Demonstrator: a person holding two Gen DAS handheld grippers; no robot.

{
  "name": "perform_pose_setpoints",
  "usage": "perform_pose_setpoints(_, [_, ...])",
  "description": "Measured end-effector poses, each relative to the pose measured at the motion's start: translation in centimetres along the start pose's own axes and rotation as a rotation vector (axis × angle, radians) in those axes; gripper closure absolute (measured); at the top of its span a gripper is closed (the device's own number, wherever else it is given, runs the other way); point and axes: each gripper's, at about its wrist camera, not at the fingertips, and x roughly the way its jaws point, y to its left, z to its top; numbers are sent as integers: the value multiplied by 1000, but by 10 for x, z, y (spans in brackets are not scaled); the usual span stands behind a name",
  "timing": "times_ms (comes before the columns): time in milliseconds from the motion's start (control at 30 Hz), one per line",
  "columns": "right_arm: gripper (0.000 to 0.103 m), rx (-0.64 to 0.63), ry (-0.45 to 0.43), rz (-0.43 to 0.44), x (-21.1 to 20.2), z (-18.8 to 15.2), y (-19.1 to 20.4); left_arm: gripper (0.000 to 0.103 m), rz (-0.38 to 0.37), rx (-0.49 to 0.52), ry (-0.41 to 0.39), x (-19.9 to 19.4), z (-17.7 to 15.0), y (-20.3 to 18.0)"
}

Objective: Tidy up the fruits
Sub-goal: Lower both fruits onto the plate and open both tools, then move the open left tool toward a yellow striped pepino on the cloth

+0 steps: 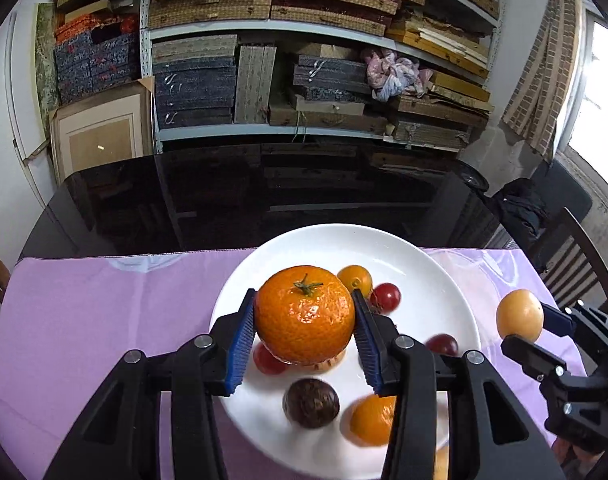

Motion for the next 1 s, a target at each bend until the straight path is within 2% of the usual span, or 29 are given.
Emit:
perform_pose_setpoints(133, [60, 30, 81, -12, 51, 1, -13, 57, 30, -22, 63, 46, 10, 6])
perform_pose_setpoints(233, [60, 45, 108, -3, 71, 1, -18, 57, 16, -71, 99, 68, 10, 17])
perform_pose_setpoints(467, [59, 43, 155, -1, 99, -1, -18, 56, 25, -93, 117, 82, 5, 29])
perform_pose_setpoints(500, [57, 47, 155, 1, 100, 0, -18, 56, 27, -104, 115, 81, 4, 32])
perform_pose_setpoints(533, [46, 53, 148, 1, 98, 0, -20, 54, 36, -110, 114, 78, 4, 33])
perform_pose_setpoints(567, [38, 62, 130, 9, 92, 0, -22, 52, 40, -110, 110, 73, 2, 35])
perform_pose_setpoints(667, [33, 77, 48, 24, 53, 2, -25, 45, 34, -98, 72, 46, -3, 41])
perform_pose_setpoints(700, [30, 76, 15, 30, 35, 2, -26, 39, 38, -91, 51, 31, -6, 42])
perform_pose_setpoints(767, [9, 76, -64, 48, -9, -5, -25, 27, 51, -66, 9, -1, -18, 43])
perform_pose_setpoints(800, [4, 81, -106, 65, -31, -12, -24, 20, 60, -48, -18, -20, -28, 42])
perform_pose_setpoints(833, [4, 85, -132, 79, -48, -22, -24, 12, 65, -32, -45, -37, -39, 40])
perform_pose_setpoints(900, [4, 94, -142, 100, -71, -47, -24, 6, 78, -1, -72, -62, -67, 31])
perform_pose_setpoints(1000, [4, 161, -149, 102, -82, -87, -28, 6, 54, 34, -72, -85, -112, 11])
